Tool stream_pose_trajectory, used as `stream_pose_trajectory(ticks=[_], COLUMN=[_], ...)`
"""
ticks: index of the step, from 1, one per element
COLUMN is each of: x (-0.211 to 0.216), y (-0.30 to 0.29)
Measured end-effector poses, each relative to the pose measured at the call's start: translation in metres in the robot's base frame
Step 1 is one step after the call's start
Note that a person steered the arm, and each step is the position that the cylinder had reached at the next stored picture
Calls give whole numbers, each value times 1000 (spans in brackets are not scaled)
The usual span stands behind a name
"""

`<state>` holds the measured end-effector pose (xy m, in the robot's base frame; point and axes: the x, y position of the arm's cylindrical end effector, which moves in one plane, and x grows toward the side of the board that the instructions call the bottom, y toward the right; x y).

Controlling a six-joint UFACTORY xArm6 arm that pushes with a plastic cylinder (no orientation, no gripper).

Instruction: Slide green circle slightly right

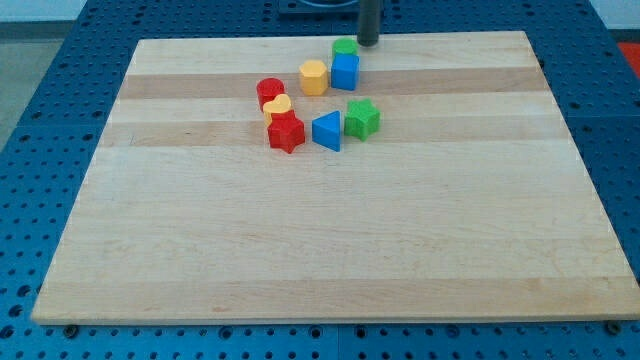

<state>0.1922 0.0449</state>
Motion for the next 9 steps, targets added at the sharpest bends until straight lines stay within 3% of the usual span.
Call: stream_pose_trajectory(ticks=[2,3,6,9], x=[11,25,47,20], y=[-81,-89,-15,23])
